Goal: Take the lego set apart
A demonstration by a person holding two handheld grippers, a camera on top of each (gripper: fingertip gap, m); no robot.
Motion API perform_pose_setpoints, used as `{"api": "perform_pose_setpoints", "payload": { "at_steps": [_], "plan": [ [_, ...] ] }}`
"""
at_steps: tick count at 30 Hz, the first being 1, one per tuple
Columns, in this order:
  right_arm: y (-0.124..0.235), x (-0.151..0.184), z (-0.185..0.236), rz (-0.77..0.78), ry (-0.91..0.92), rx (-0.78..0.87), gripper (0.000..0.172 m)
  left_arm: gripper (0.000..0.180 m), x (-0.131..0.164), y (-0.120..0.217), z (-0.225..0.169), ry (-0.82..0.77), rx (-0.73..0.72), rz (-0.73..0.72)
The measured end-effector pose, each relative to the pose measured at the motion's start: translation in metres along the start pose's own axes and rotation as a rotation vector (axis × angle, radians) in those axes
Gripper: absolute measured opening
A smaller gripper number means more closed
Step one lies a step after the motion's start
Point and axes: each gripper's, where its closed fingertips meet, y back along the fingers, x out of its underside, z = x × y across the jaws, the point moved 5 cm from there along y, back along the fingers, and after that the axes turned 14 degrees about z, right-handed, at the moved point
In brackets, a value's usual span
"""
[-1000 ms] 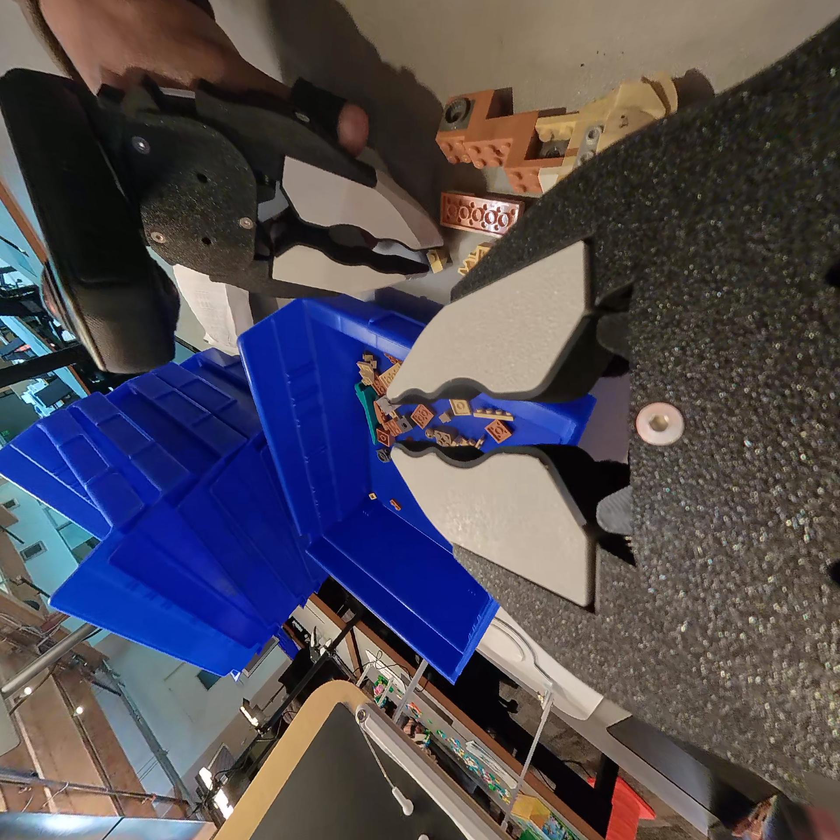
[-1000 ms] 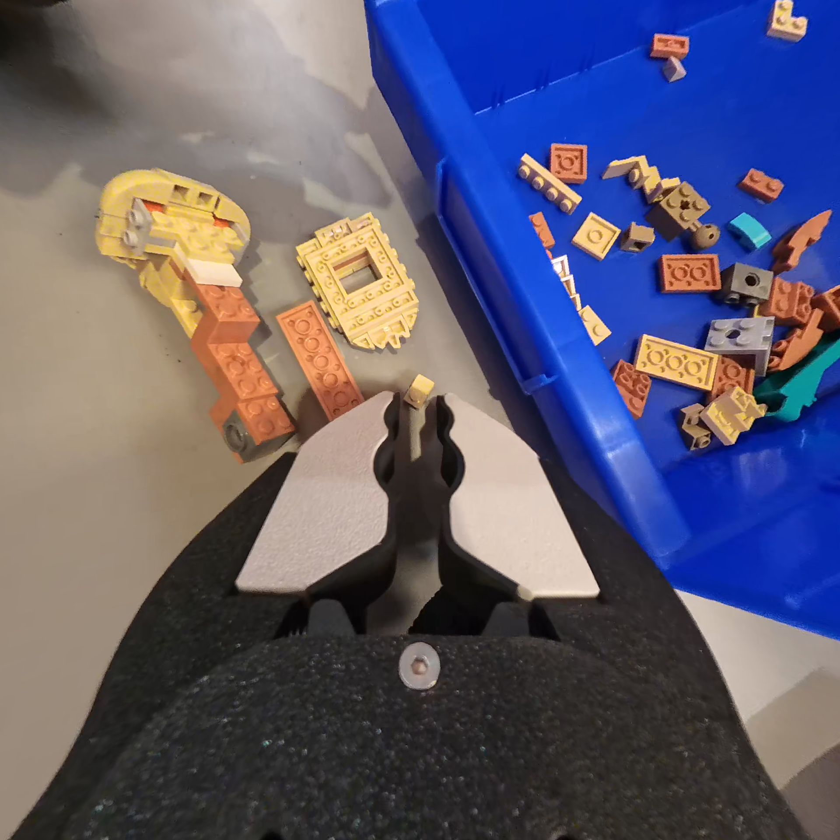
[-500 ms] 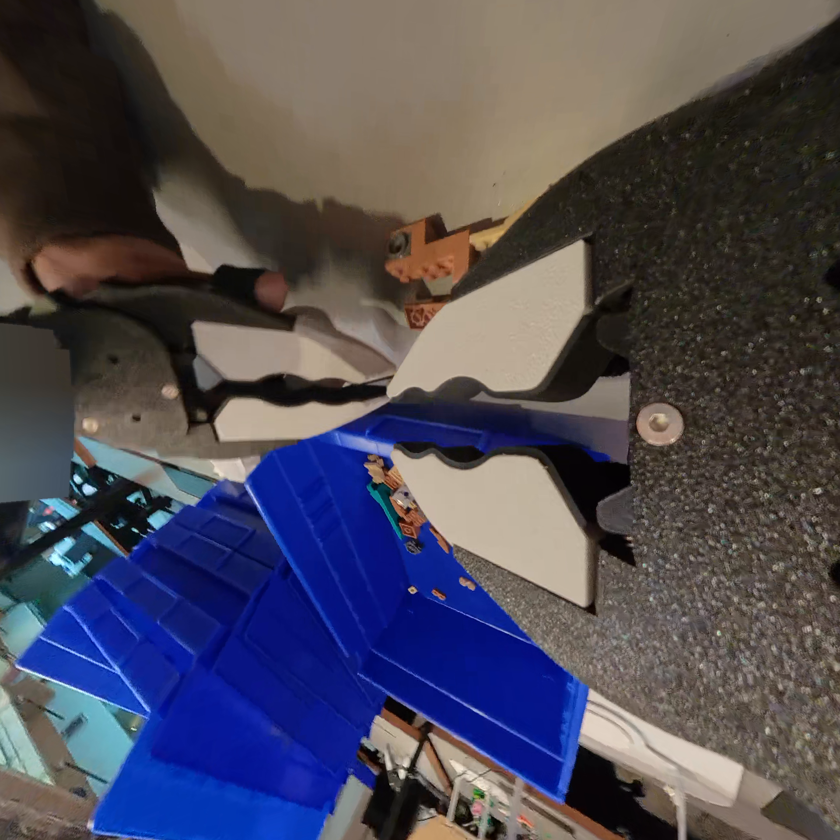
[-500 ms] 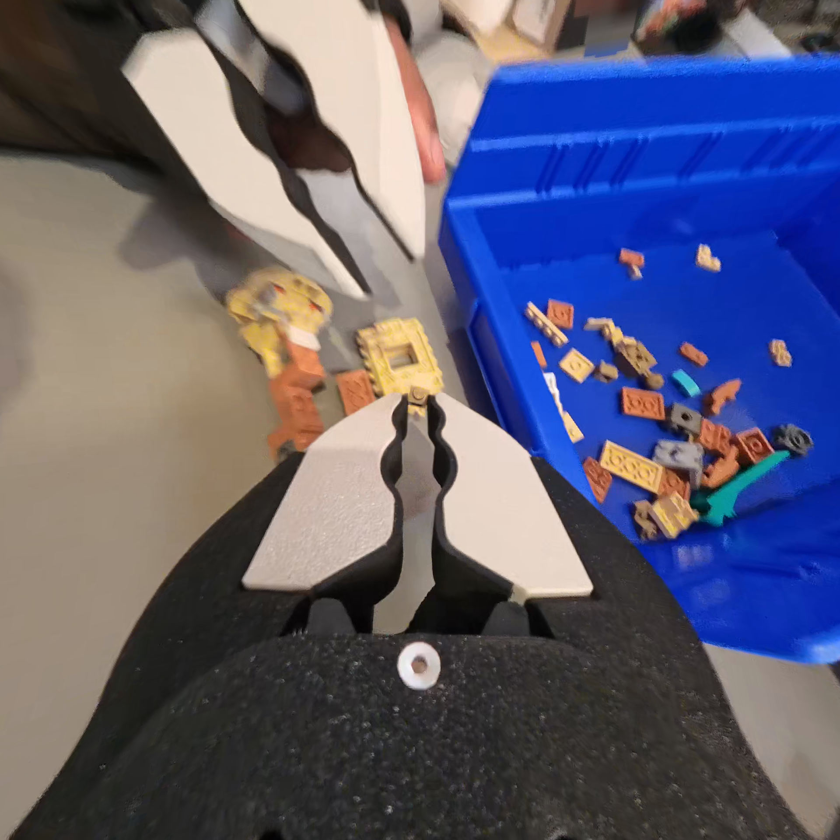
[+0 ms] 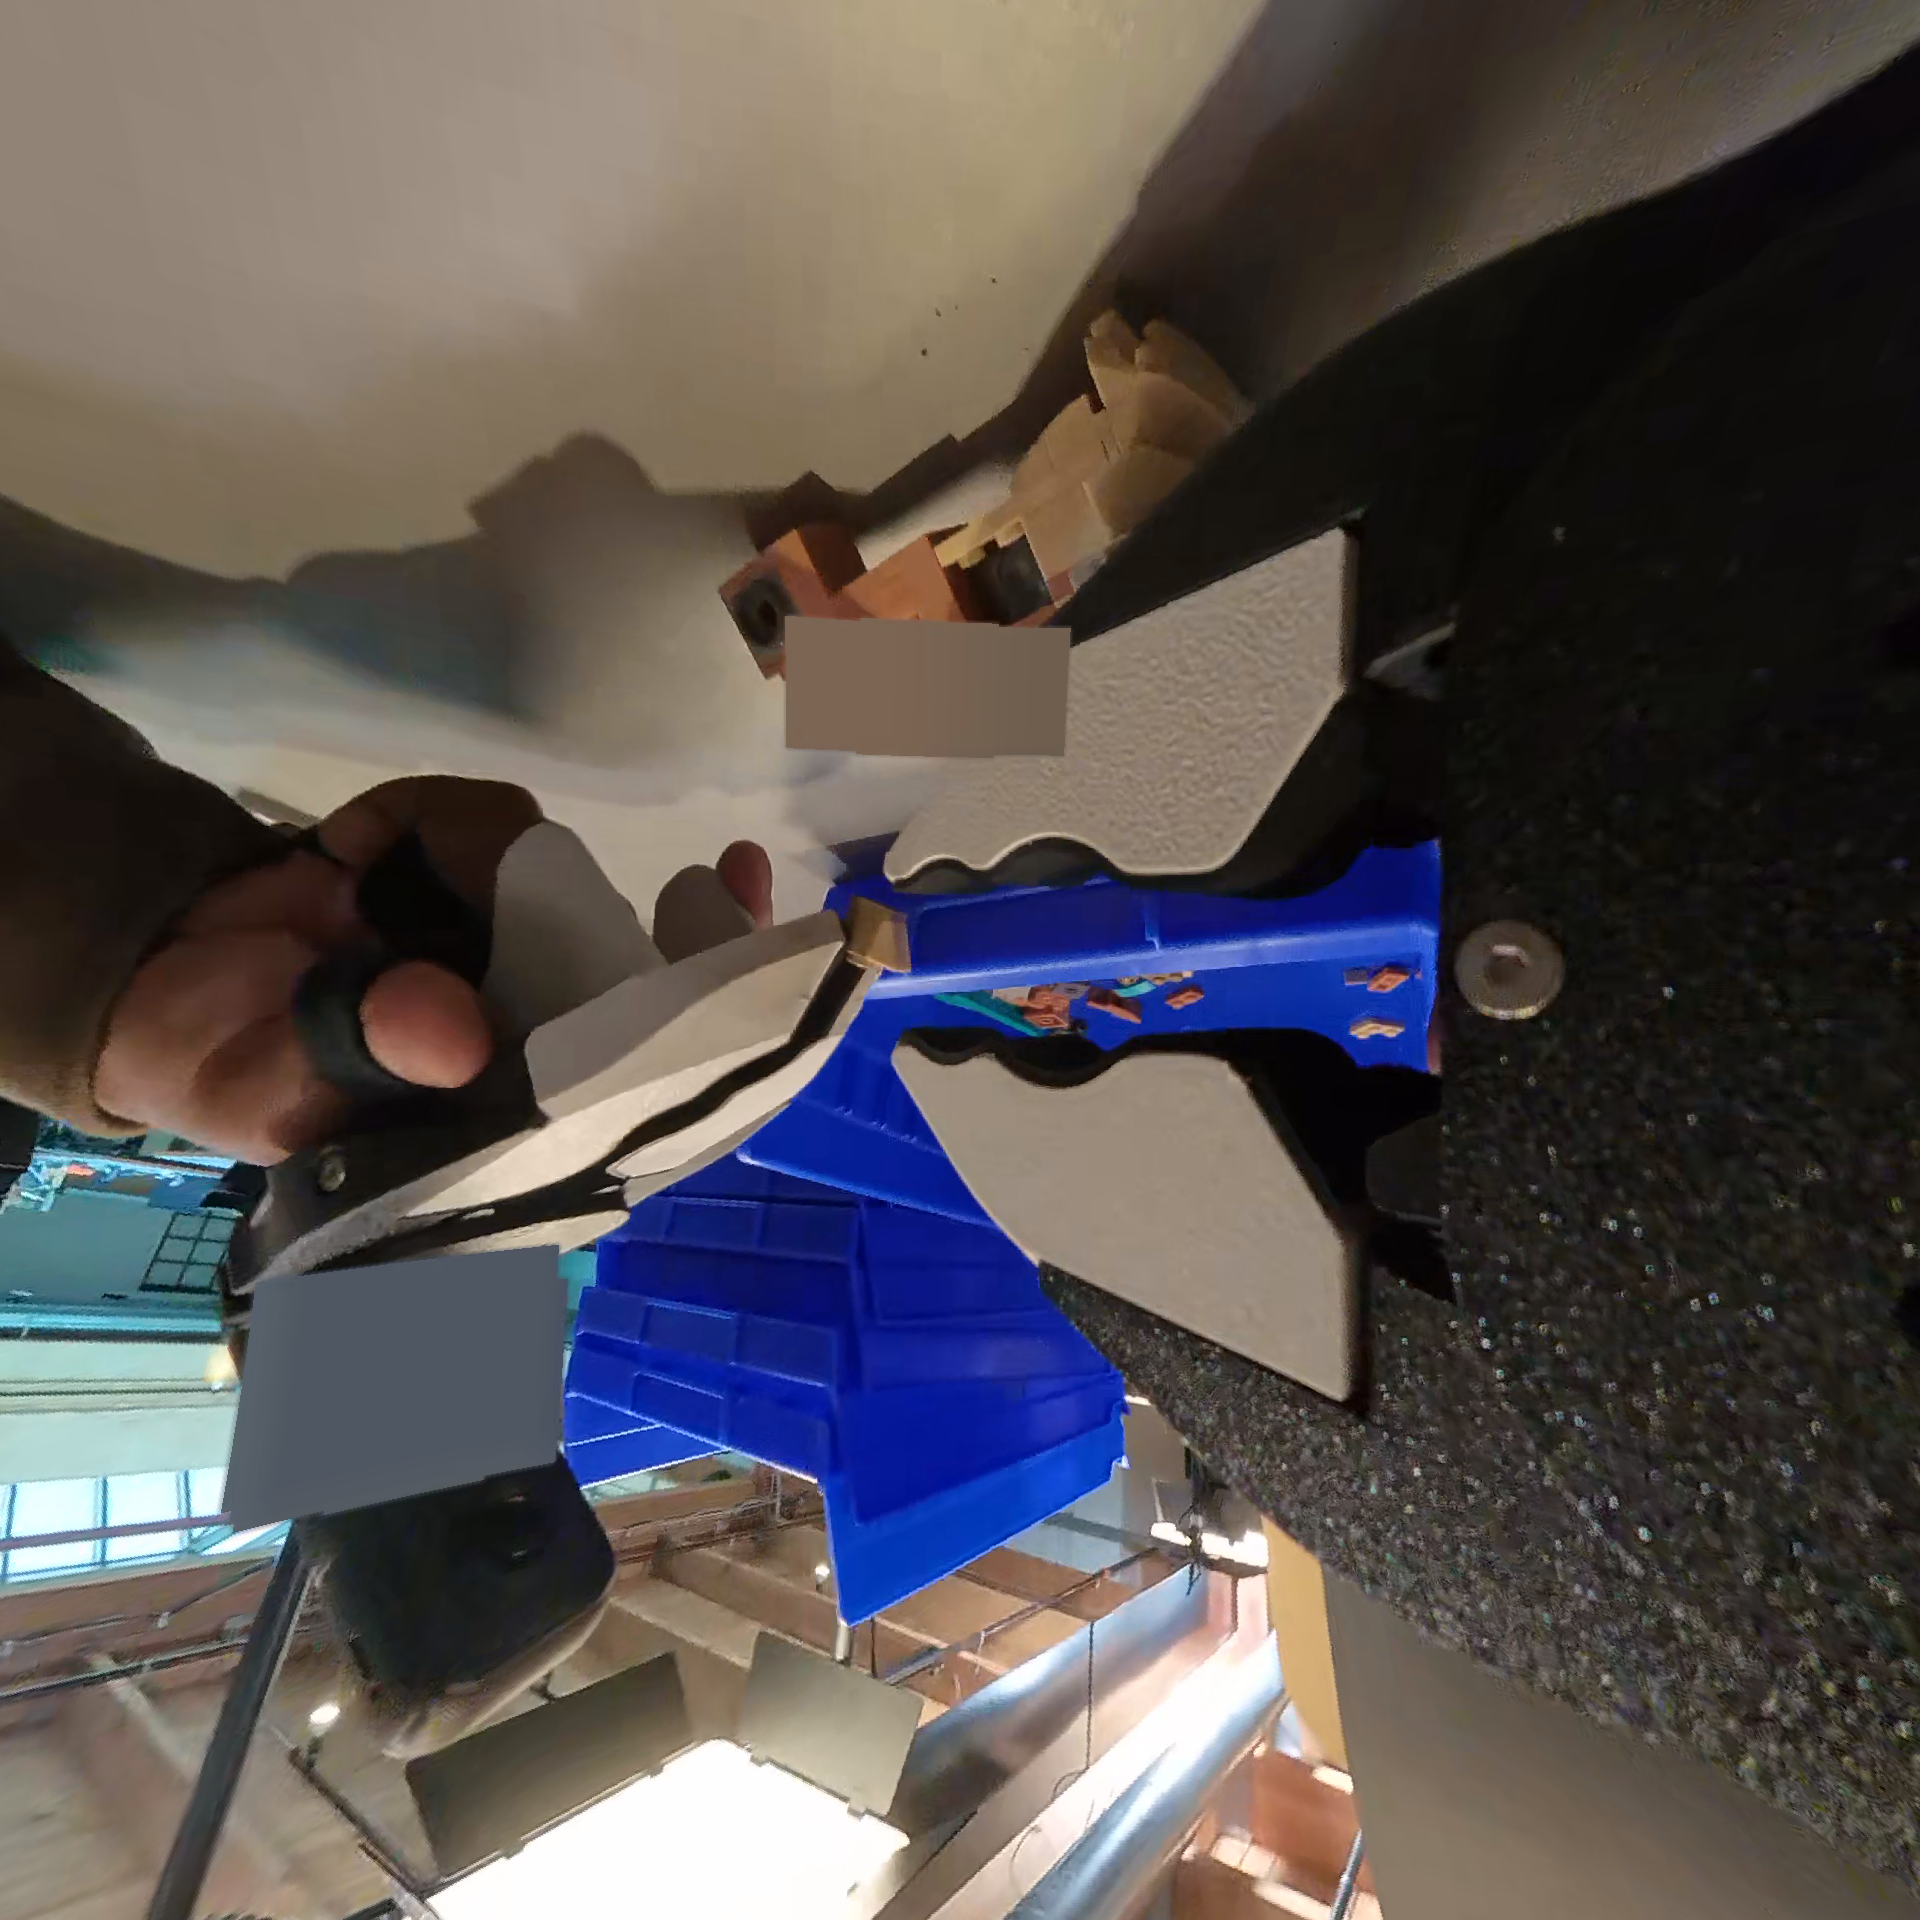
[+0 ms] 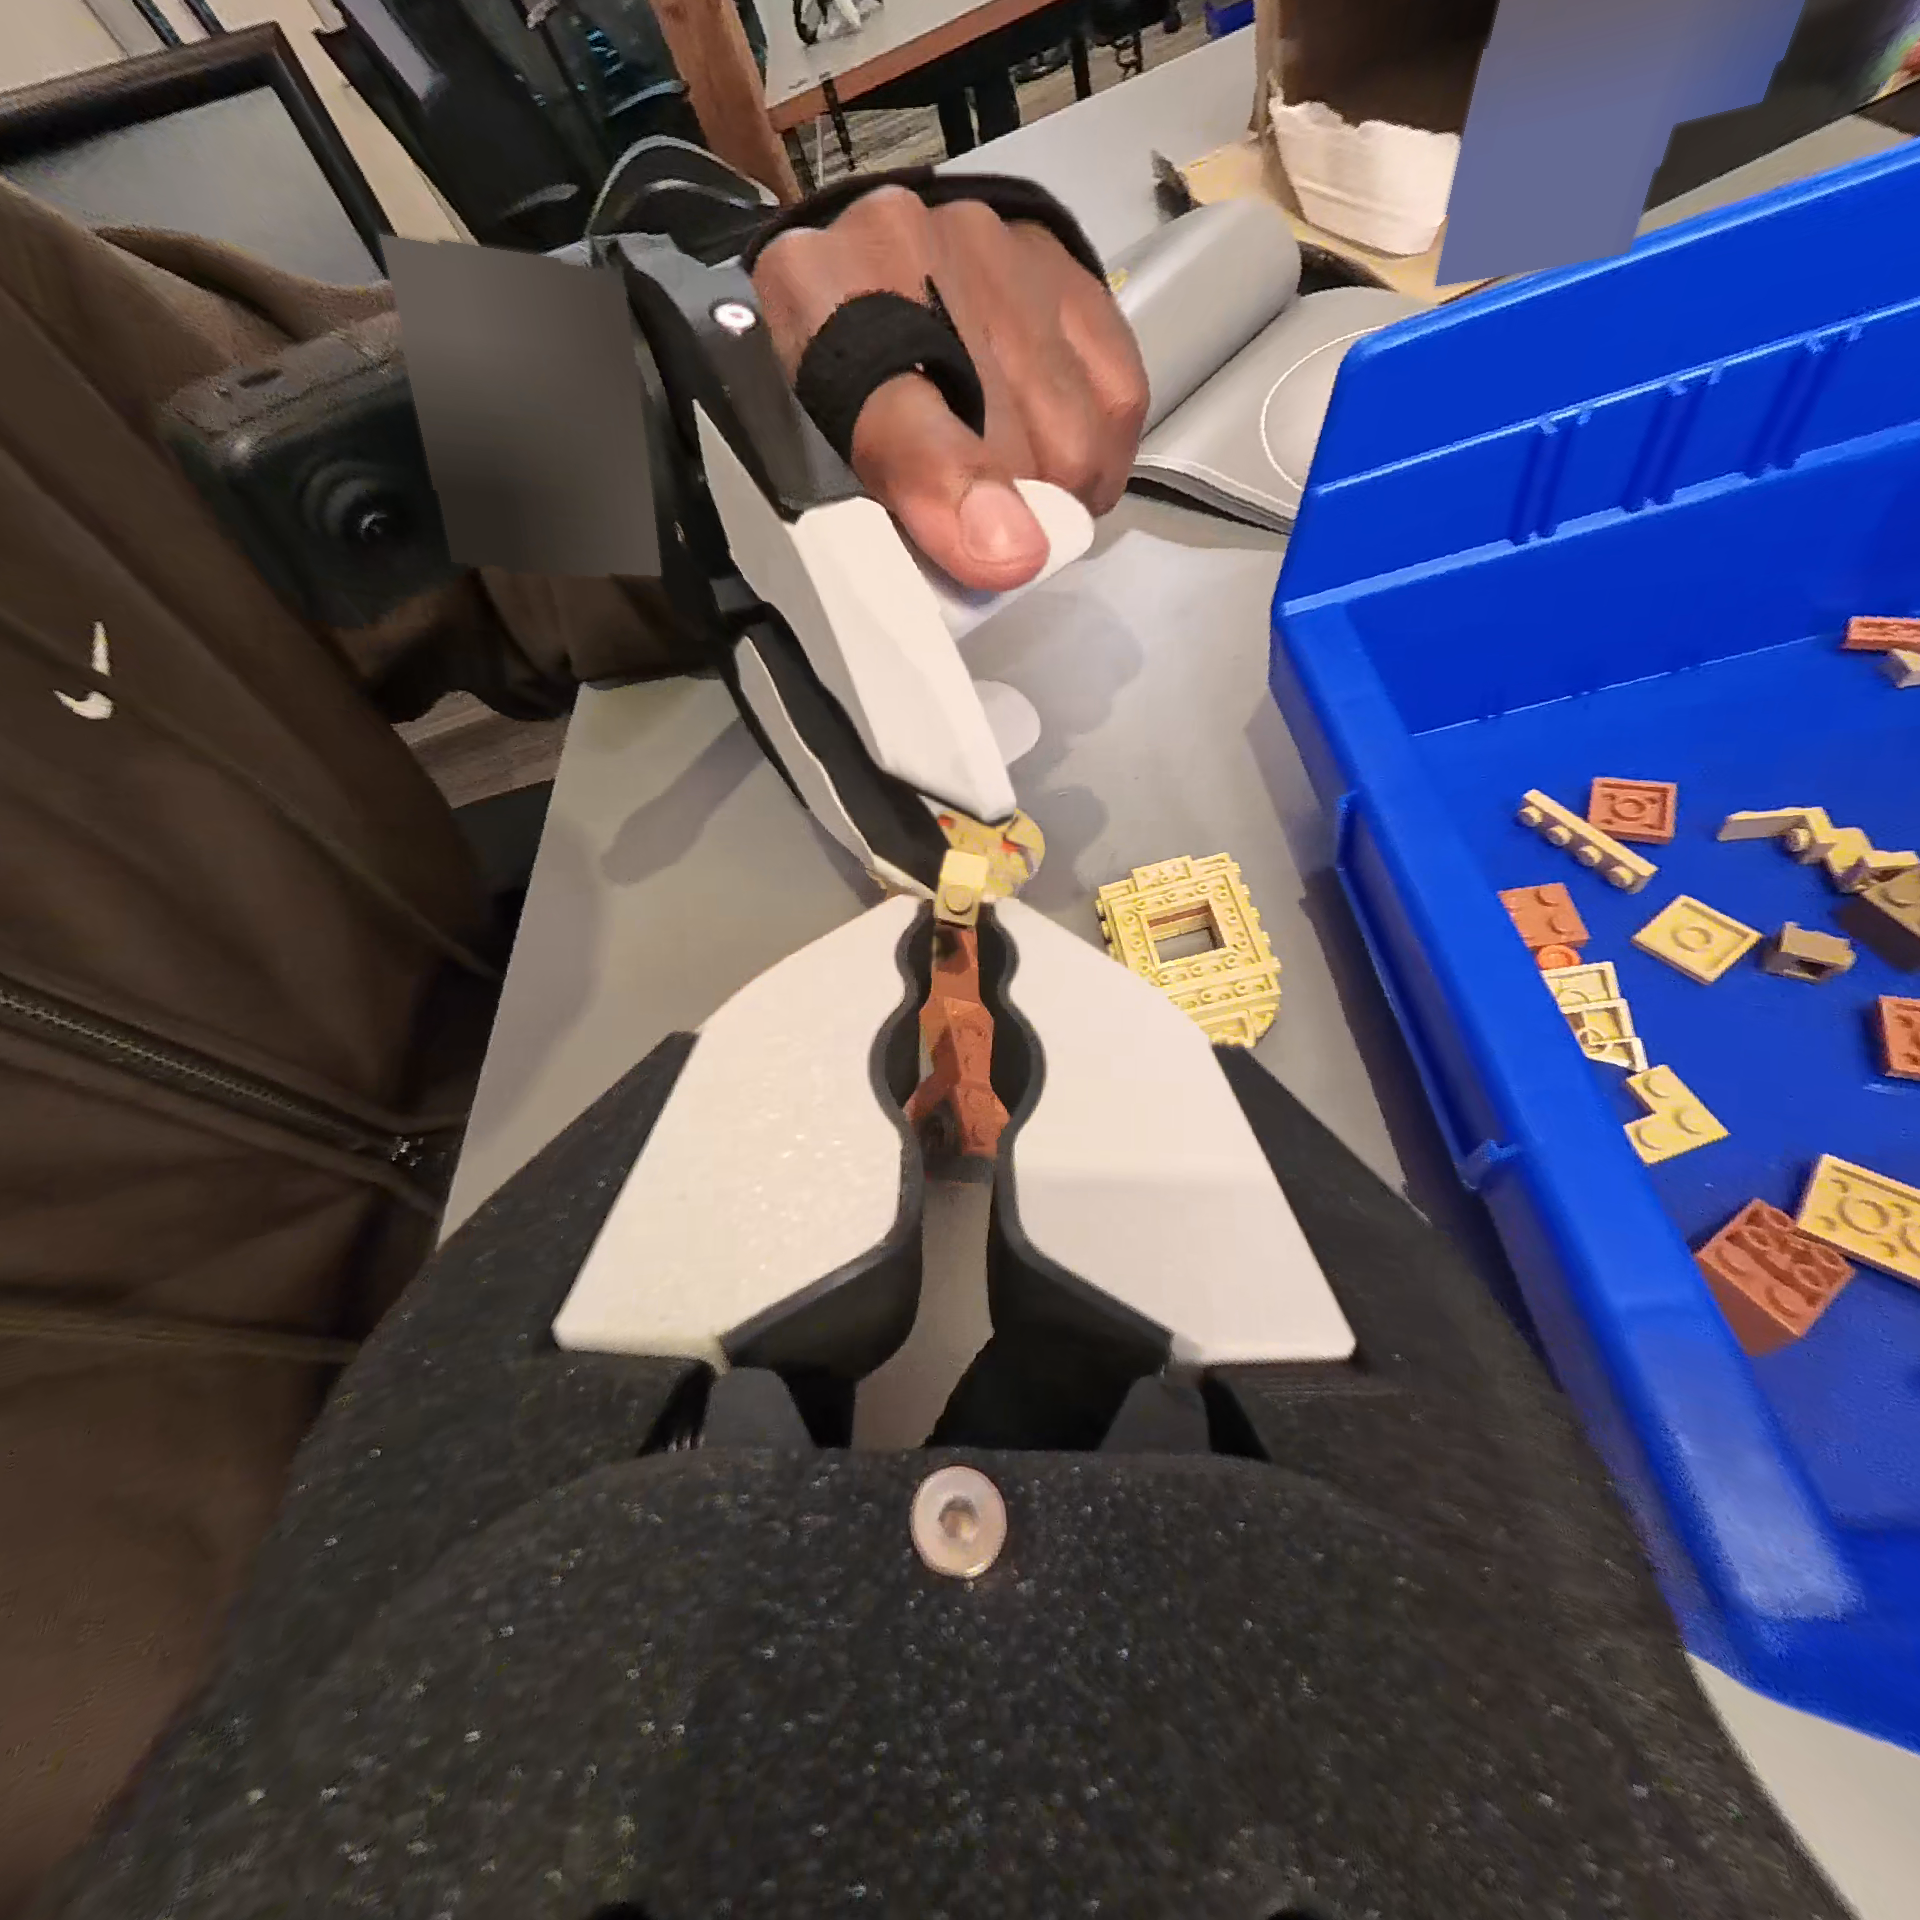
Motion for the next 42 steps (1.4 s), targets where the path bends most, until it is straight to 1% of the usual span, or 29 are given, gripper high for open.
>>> {"api": "perform_pose_setpoints", "payload": {
  "at_steps": [9,13,16,18,21,22,23,27,32,36,42],
  "plan": [
    [0.000,0.000,0.005,0.000,-0.004,-0.053,0.007,0.012,-0.007,0.001,-0.004,-0.091,-0.004,-0.012],
    [0.002,0.000,0.005,-0.009,-0.002,-0.056,0.007,0.010,-0.007,0.001,-0.003,-0.066,-0.002,-0.015],
    [0.002,0.000,0.003,-0.010,0.030,-0.005,0.008,0.010,-0.005,0.000,-0.002,-0.010,0.024,0.000],
    [0.003,0.000,0.002,-0.004,0.089,0.067,0.009,0.010,-0.002,-0.002,-0.002,0.064,0.058,0.012],
    [0.007,0.000,-0.003,0.009,0.225,0.243,0.013,0.010,0.004,-0.004,0.003,0.227,0.132,0.037],
    [0.008,-0.001,-0.006,0.009,0.276,0.324,0.015,0.010,0.007,-0.004,0.006,0.292,0.153,0.047],
    [0.010,-0.001,-0.008,0.010,0.343,0.415,0.017,0.010,0.009,-0.004,0.009,0.361,0.179,0.052],
    [0.010,-0.003,-0.005,0.024,0.656,0.724,0.018,0.010,0.017,-0.005,0.014,0.651,0.348,0.066],
    [-0.003,0.000,0.002,0.083,0.968,0.960,0.016,0.010,0.016,-0.004,0.018,0.888,0.492,0.037],
    [-0.007,-0.002,0.008,0.076,1.089,1.060,0.015,0.010,0.014,-0.005,0.016,0.969,0.559,0.061],
    [-0.012,0.001,0.010,0.095,1.166,1.096,0.014,0.009,0.014,-0.004,0.014,1.028,0.617,0.078]
  ]
}}
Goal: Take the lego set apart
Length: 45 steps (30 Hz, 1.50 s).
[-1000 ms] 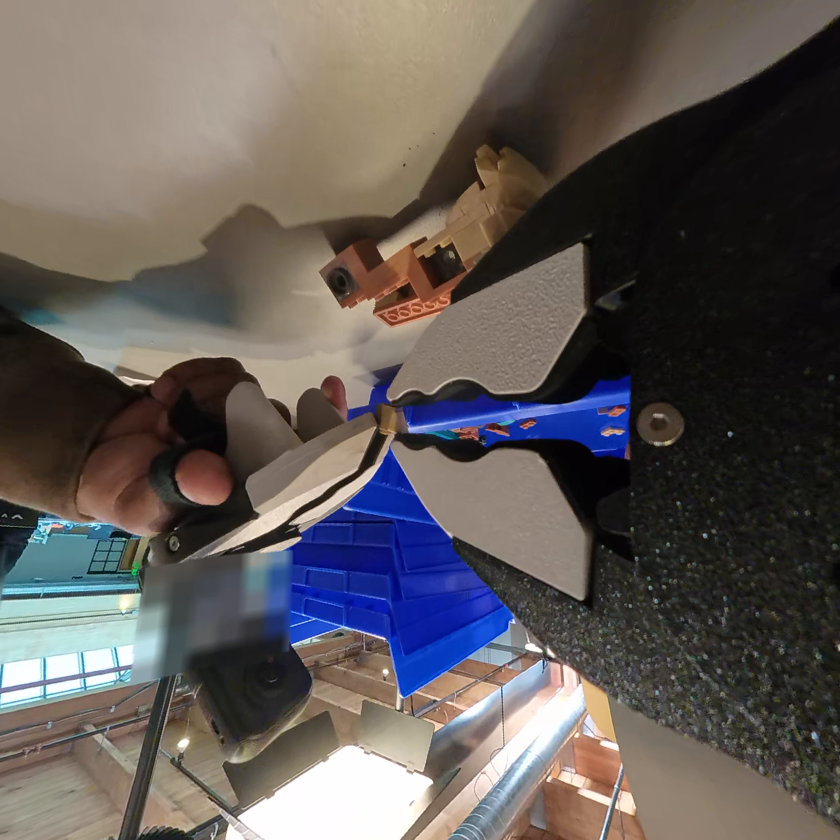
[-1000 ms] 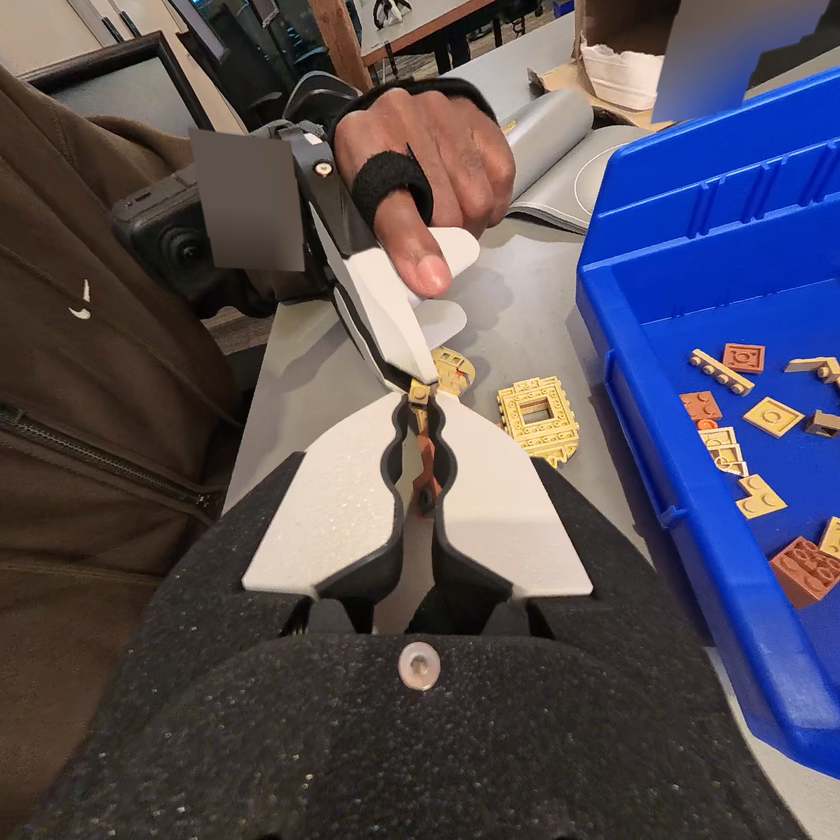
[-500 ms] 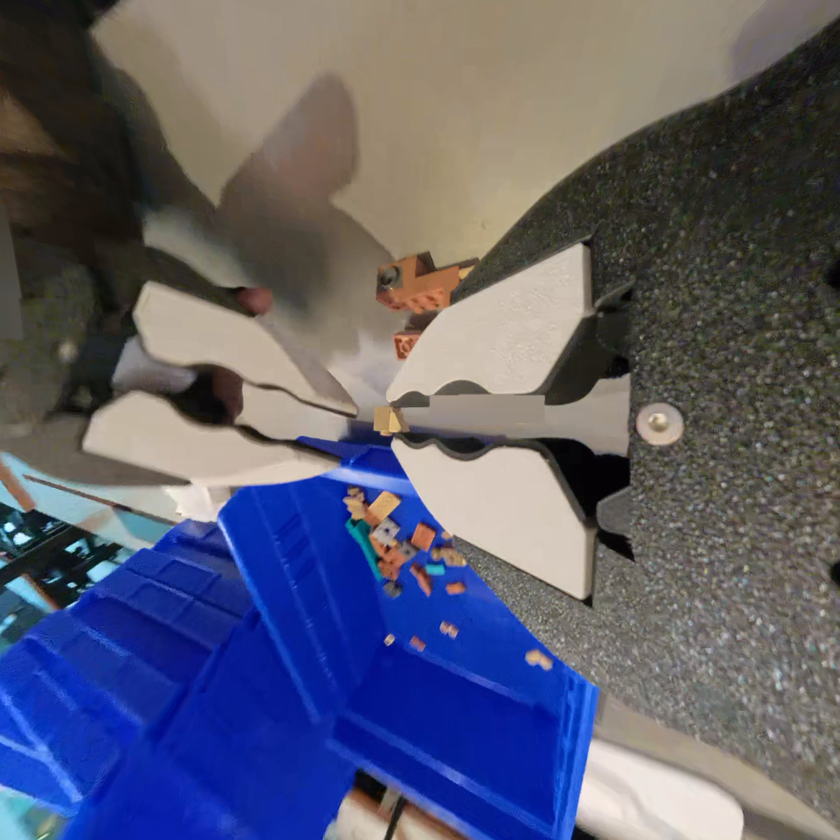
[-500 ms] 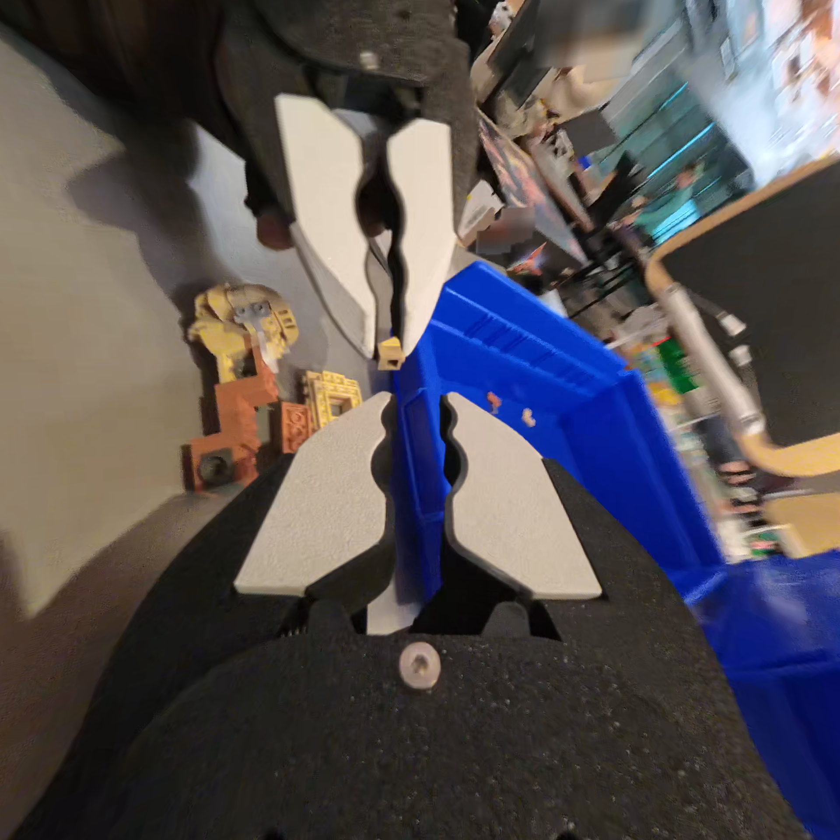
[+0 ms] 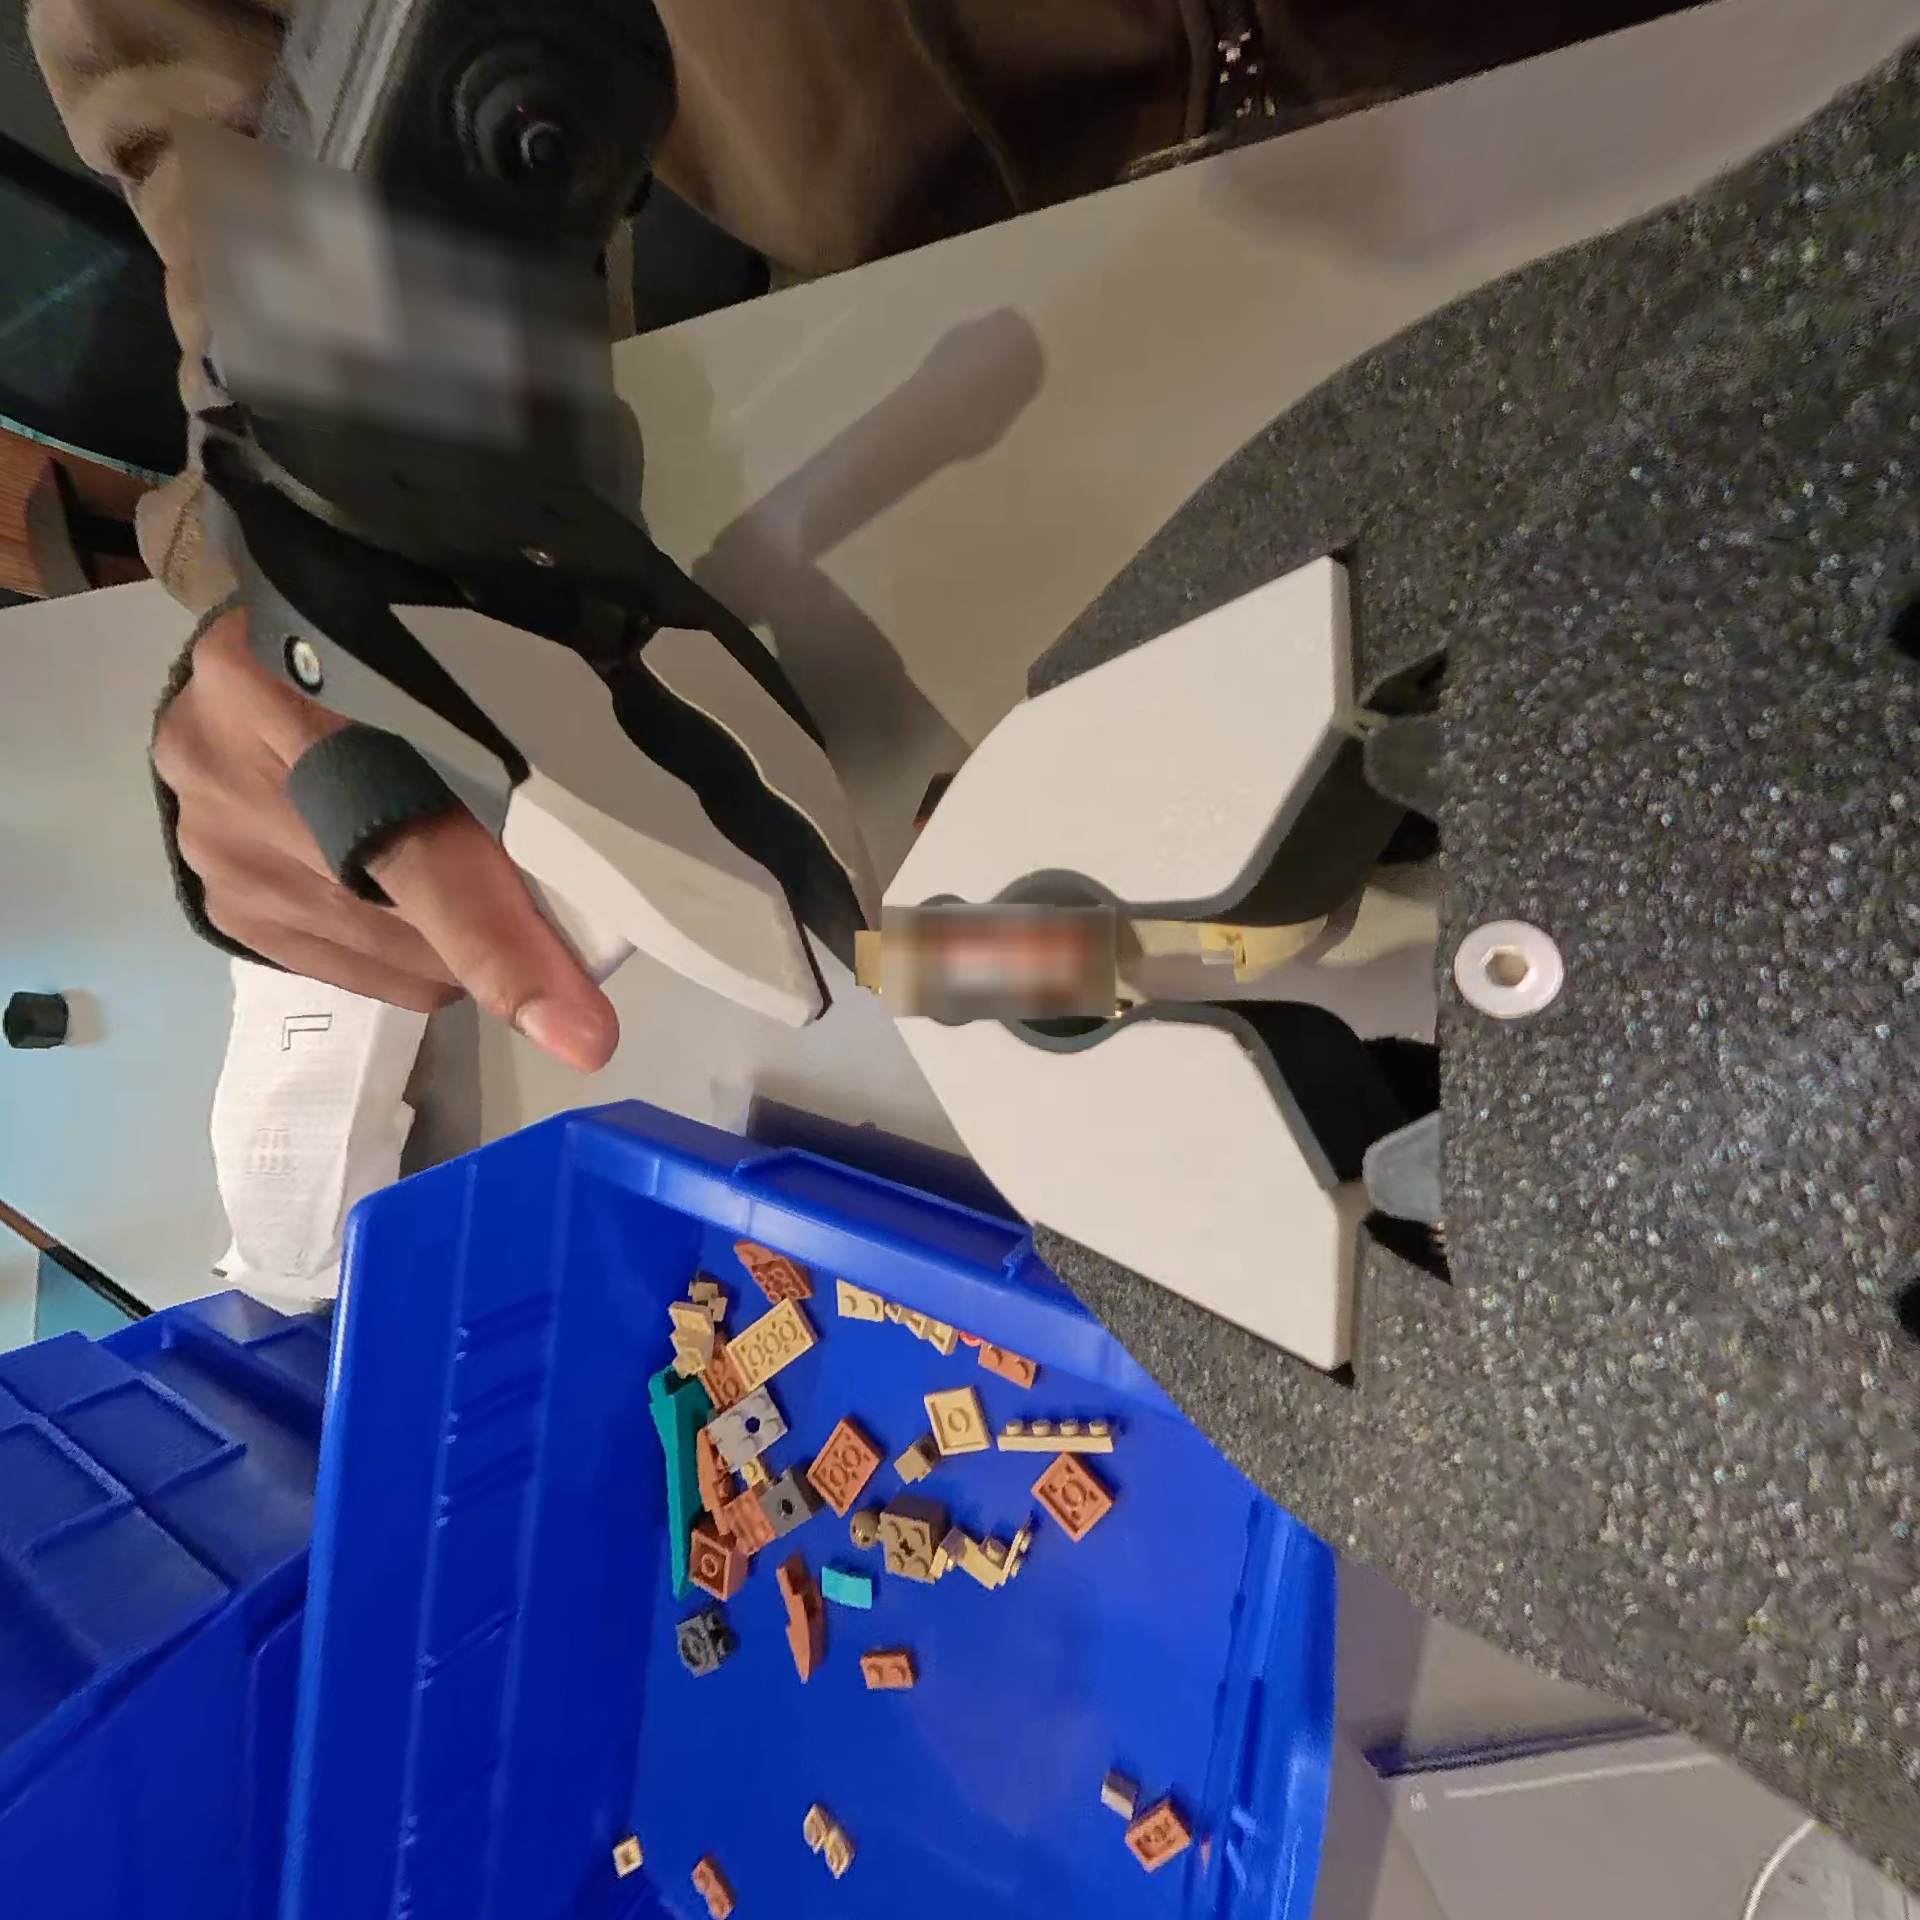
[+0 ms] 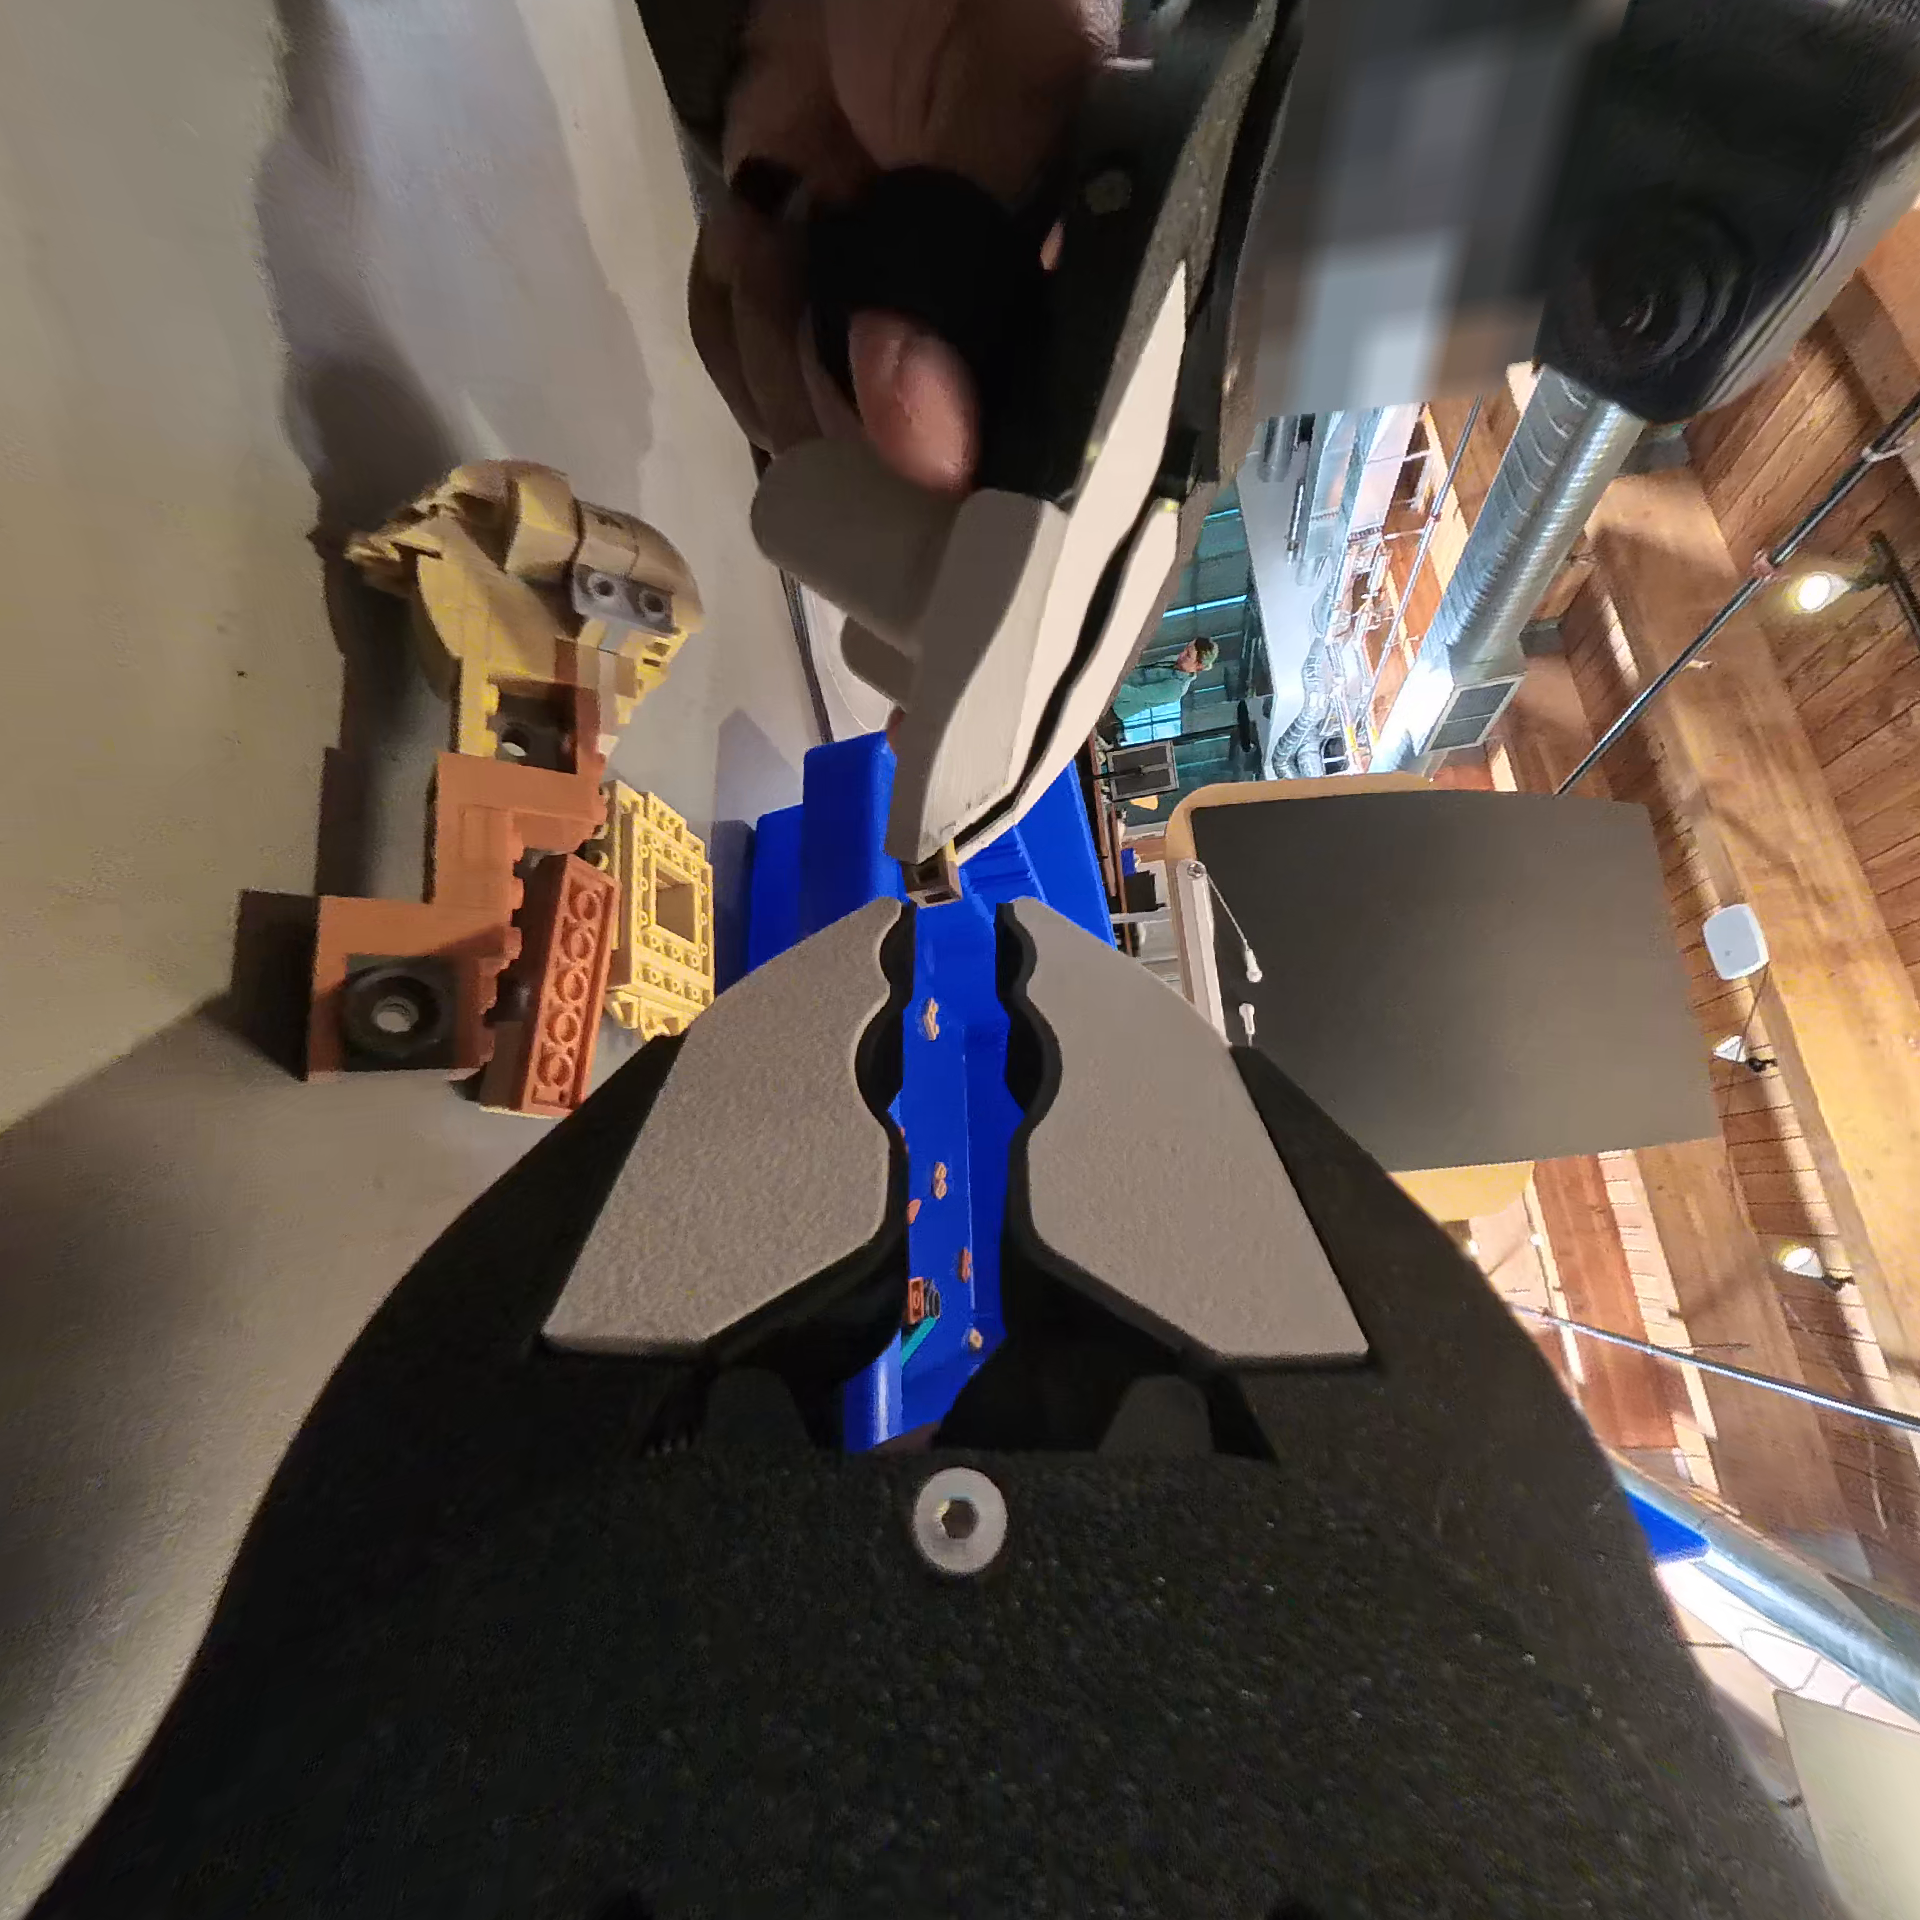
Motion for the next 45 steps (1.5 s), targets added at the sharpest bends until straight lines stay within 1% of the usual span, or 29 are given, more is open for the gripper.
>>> {"api": "perform_pose_setpoints", "payload": {
  "at_steps": [6,12,15,18,21,24,26,28,34,45],
  "plan": [
    [0.001,-0.002,0.002,-0.005,0.031,0.008,0.014,0.009,0.000,0.000,-0.001,0.042,0.051,-0.009],
    [0.001,-0.004,0.003,-0.018,0.031,0.001,0.014,0.009,0.000,-0.001,-0.002,0.046,0.054,-0.003],
    [0.001,-0.005,0.005,-0.022,0.035,-0.012,0.009,0.009,0.000,-0.002,-0.003,0.041,0.049,0.003],
    [0.001,-0.005,0.005,-0.027,0.014,-0.035,0.008,0.009,0.000,-0.002,-0.004,0.014,0.040,0.004],
    [0.002,-0.003,0.003,-0.047,-0.116,-0.134,0.008,0.011,-0.001,0.000,-0.005,-0.113,-0.032,-0.007],
    [0.000,0.004,-0.001,-0.048,-0.280,-0.247,0.008,0.011,0.000,0.004,-0.006,-0.334,-0.190,-0.006],
    [-0.001,0.007,-0.002,-0.051,-0.347,-0.297,0.008,0.013,0.001,0.005,-0.007,-0.467,-0.286,0.006],
    [-0.001,0.007,-0.002,-0.068,-0.382,-0.323,0.008,0.016,0.003,0.003,-0.008,-0.553,-0.348,0.017],
    [0.001,0.000,-0.001,-0.103,-0.405,-0.365,0.008,0.015,0.003,-0.001,-0.012,-0.696,-0.445,0.016],
    [0.001,0.000,-0.002,-0.111,-0.436,-0.381,0.008,0.012,0.004,-0.004,-0.016,-0.834,-0.533,0.032]
  ]
}}
